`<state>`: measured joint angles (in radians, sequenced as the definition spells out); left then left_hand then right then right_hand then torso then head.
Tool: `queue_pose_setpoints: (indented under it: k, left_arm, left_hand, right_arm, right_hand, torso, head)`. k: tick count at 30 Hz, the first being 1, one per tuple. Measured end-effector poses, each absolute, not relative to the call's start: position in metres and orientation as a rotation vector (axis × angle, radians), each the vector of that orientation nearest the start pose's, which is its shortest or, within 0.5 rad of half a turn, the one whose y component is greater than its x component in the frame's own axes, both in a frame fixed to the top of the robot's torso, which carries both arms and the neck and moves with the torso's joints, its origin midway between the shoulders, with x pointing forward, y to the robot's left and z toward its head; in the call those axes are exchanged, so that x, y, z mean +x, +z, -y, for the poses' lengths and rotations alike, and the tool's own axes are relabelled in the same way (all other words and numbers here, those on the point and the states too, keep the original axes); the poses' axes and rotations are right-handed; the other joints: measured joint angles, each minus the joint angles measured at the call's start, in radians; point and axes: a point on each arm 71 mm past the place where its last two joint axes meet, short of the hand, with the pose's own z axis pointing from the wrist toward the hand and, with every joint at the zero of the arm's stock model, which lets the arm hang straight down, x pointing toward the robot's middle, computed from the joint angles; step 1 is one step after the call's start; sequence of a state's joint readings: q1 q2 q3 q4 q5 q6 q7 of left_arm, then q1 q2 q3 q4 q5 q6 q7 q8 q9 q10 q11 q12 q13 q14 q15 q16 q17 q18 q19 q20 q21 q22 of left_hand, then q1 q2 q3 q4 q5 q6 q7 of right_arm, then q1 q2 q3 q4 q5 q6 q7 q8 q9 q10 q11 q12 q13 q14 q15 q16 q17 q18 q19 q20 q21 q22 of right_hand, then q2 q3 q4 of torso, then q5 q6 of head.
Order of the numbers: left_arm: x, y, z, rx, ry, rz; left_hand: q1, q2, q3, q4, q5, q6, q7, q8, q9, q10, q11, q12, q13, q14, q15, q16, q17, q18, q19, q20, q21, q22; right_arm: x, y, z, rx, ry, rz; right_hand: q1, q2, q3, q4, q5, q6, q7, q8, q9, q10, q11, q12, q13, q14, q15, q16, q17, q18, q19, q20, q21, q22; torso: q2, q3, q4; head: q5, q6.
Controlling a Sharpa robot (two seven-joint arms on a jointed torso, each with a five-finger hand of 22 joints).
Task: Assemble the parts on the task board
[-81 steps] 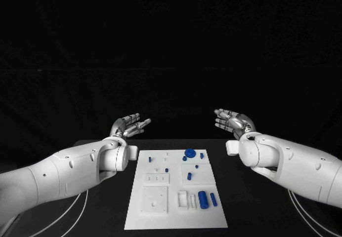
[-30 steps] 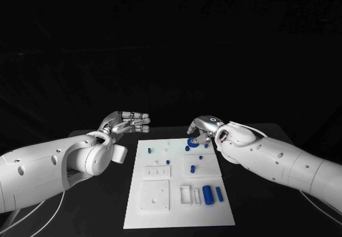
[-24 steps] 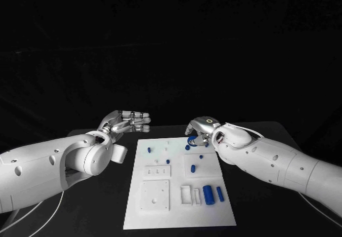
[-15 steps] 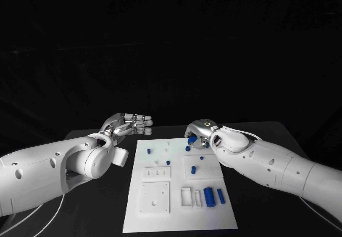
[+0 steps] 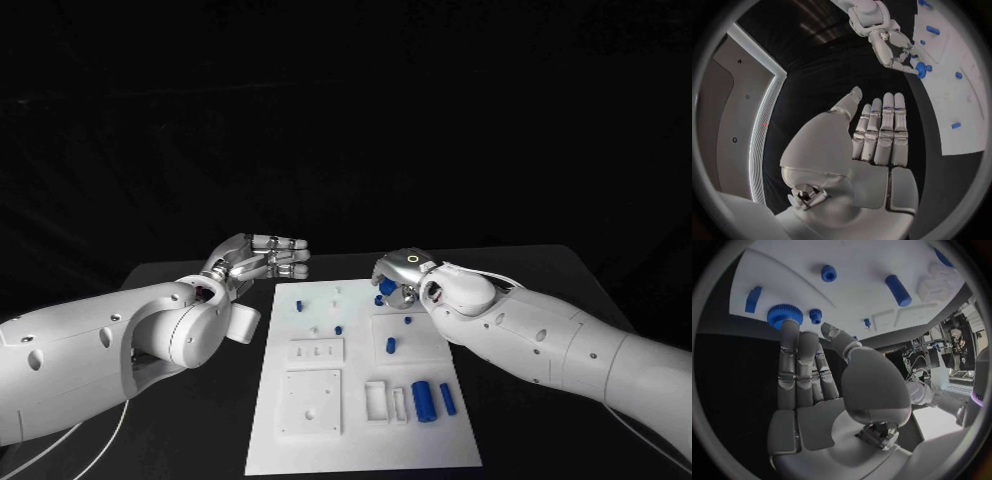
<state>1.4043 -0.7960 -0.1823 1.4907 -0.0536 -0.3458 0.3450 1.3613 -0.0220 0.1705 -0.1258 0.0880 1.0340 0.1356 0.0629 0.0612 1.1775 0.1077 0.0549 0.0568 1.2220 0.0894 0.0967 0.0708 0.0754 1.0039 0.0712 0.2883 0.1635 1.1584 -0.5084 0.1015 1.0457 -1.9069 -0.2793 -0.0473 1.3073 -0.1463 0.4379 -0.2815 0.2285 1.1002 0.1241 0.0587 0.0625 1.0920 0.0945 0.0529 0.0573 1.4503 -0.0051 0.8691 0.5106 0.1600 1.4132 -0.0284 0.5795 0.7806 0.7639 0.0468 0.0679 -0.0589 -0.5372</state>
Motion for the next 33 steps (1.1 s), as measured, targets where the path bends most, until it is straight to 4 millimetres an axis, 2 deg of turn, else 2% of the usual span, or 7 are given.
queue_pose_setpoints:
  k: [10,15,22,28,33]
  left_arm:
    - [0.5109,-0.1326,-0.1962,-0.922,-1.466,-1.474]
    - [0.5111,-0.1327,-0.1964,-0.922,-1.465,-1.475]
    - [0.5111,-0.1328,-0.1963,-0.921,-1.466,-1.478]
    - [0.5112,-0.1329,-0.1966,-0.921,-1.466,-1.48]
    - [0.5113,-0.133,-0.1966,-0.921,-1.466,-1.482]
  left_hand:
    - [0.0,0.0,-0.005,-0.005,0.0,0.0,0.0,0.0,0.001,0.0,0.0,0.0,0.0,0.0,0.0,0.0,0.0,0.0,0.0,0.0,0.0,0.0]
    - [-0.001,0.001,-0.005,-0.005,0.0,0.0,0.0,0.0,0.001,0.0,0.0,0.0,0.0,0.0,0.0,0.0,0.0,0.0,0.0,0.0,0.0,0.0]
    - [-0.004,0.004,-0.005,-0.005,0.0,0.0,0.0,0.0,0.001,0.0,0.0,0.0,0.0,0.0,0.0,0.0,0.0,0.0,0.0,0.0,0.0,0.0]
    - [-0.004,0.004,-0.008,-0.008,0.0,-0.004,0.004,0.0,0.001,0.0,0.0,0.0,0.0,0.0,0.0,0.0,0.0,0.0,0.0,0.0,0.0,-0.001]
    - [-0.004,0.004,-0.008,-0.008,0.0,-0.004,0.004,0.0,0.0,0.0,0.0,0.0,0.0,0.0,0.0,0.0,0.0,0.0,0.0,0.0,0.0,-0.001]
  right_arm:
    - [0.5643,-0.1917,0.1545,-0.482,0.356,-1.505]
    - [0.5646,-0.1924,0.1541,-0.485,0.351,-1.508]
    - [0.5652,-0.1933,0.1548,-0.49,0.339,-1.512]
    - [0.5655,-0.1938,0.156,-0.493,0.327,-1.515]
    - [0.5656,-0.1939,0.1562,-0.496,0.32,-1.515]
  right_hand:
    - [-0.007,-0.007,0.046,0.002,-0.015,0.007,-0.006,0.0,0.0,0.009,-0.002,0.0,0.0,-0.004,-0.003,0.004,-0.002,-0.005,0.008,0.0,-0.025,0.05]
    - [-0.007,-0.007,0.063,0.002,-0.02,0.007,-0.007,0.0,0.0,0.02,-0.002,0.0,0.0,-0.004,-0.003,0.004,-0.002,-0.006,0.016,-0.002,-0.041,0.077]
    - [-0.007,-0.007,0.105,0.001,-0.047,0.018,-0.011,0.0,0.0,0.046,-0.004,0.0,0.0,-0.004,-0.003,0.01,-0.002,-0.006,0.016,-0.002,-0.047,0.101]
    - [-0.012,-0.012,0.129,0.002,-0.047,0.018,-0.011,0.0,0.0,0.048,-0.005,0.0,0.0,-0.004,-0.003,0.013,-0.002,-0.007,0.016,-0.002,-0.056,0.128]
    - [-0.012,-0.012,0.137,0.004,-0.047,0.025,-0.011,0.0,0.0,0.061,-0.011,0.0,0.0,-0.004,-0.004,0.014,-0.001,0.002,0.02,-0.006,-0.062,0.144]
  torso:
    - [0.015,0.0014,0.0055]
    - [0.022,0.0026,0.0062]
    - [0.027,0.004,0.0062]
    - [0.031,0.0047,0.0044]
    - [0.034,0.005,0.0038]
  head:
    - [0.0,0.001]
    - [-0.001,0.004]
    - [0.0,0.006]
    - [0.002,0.008]
    - [0.002,0.01]
